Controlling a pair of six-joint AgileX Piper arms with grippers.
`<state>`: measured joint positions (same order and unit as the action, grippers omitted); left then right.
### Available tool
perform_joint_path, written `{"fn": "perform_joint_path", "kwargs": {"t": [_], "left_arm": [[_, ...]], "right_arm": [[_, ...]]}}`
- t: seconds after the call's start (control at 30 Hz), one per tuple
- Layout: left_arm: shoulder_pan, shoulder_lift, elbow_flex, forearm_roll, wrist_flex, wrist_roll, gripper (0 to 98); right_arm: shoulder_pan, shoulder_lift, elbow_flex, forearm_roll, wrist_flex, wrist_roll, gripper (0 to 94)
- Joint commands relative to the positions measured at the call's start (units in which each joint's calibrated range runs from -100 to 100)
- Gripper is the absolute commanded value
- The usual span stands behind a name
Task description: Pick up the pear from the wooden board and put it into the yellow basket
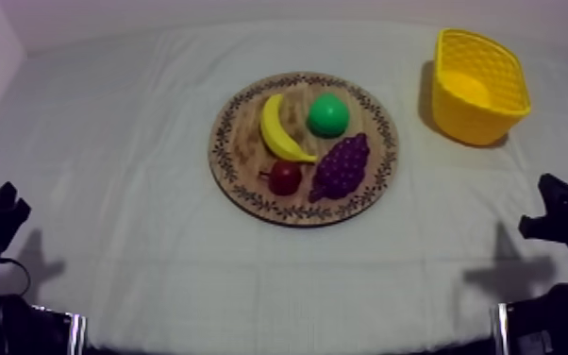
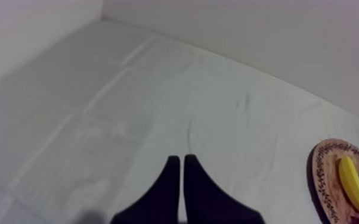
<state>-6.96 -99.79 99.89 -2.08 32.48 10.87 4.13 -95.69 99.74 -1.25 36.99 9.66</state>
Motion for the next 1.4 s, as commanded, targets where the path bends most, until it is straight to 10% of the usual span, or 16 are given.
{"fn": "perform_joint_path", "kwargs": {"t": [0.0,1.37], "left_arm": [[-0.03,-0.04,0.0,0.0,0.02,0.0,0.1],[-0.03,-0.04,0.0,0.0,0.02,0.0,0.1]], "right_arm": [[-1.53,0.02,-1.63,0.69,6.96,0.67,0.7],[-2.16,2.99,-4.42,1.75,9.38,0.47,0.7]]}}
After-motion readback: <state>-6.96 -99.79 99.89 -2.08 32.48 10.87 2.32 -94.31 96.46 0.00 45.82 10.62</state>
